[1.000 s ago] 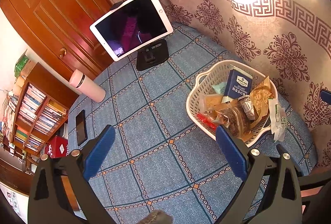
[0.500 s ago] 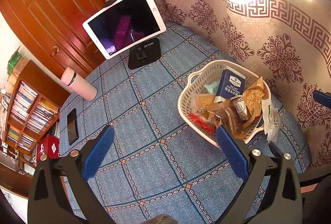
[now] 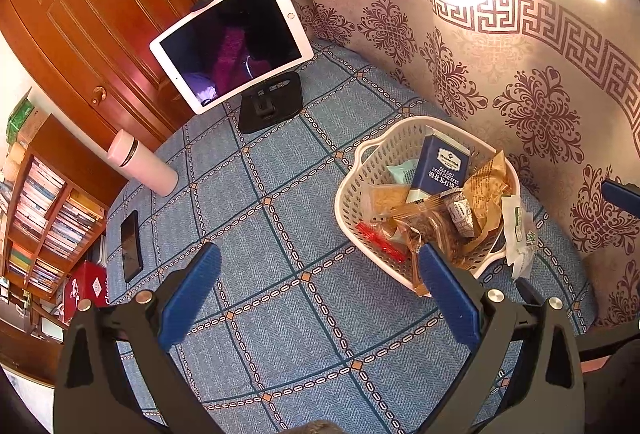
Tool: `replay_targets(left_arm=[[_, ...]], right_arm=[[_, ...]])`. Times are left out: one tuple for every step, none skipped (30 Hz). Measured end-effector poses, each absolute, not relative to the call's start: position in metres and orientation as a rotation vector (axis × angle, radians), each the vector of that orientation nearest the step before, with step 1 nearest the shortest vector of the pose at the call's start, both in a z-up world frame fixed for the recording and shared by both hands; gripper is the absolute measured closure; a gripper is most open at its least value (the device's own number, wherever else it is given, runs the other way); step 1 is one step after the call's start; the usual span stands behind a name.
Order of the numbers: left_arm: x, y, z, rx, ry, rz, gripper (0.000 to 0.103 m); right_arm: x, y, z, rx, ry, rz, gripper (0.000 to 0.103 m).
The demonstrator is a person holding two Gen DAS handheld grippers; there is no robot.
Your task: Organize snacks
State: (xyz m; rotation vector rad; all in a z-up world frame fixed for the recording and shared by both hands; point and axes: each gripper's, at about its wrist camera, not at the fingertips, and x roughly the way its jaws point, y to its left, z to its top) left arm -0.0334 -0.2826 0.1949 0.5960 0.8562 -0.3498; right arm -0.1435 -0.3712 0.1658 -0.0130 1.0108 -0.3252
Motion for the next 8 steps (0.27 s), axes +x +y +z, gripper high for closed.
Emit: replay_targets(left_arm=[[-0.0337,-0.2832,0.1948,0.598,0.857,-0.351,0.003],[-0.0337,-0.2837,0.1948,0.599,0.858,-0.349,0.003],[-0.0335,-0.2839,0.1947,0.598,0.860,-0.343,0.003],[-0.0332,-0.2837,0.1946,0.596,0.861,-0.339,0.003],[-0.0327,-0.2833,0.1945,0.594,0.863,-0.337,0.003],[-0.0321,-0.2828,0.1940,0.592,0.867,-0.334,0.003],[-0.0309,-0.2822,0.1934,0.589,0.873,-0.332,0.003],[-0.0295,-0.2810,0.1928,0.585,0.880,-0.331,0.003]], right_arm=[[-0.1432,-0.3714,0.1655,-0.012,1.012,-0.325,0.005],[-0.1428,-0.3716,0.1650,-0.011,1.013,-0.325,0.005],[-0.1425,-0.3717,0.1645,-0.009,1.014,-0.324,0.005],[-0.1421,-0.3718,0.1640,-0.009,1.015,-0.324,0.005],[-0.1418,-0.3715,0.1638,-0.009,1.016,-0.324,0.005],[-0.1416,-0.3713,0.1634,-0.008,1.017,-0.323,0.005],[-0.1418,-0.3707,0.1633,-0.008,1.018,-0.323,0.005],[-0.1416,-0.3704,0.1626,-0.008,1.020,-0.322,0.005]])
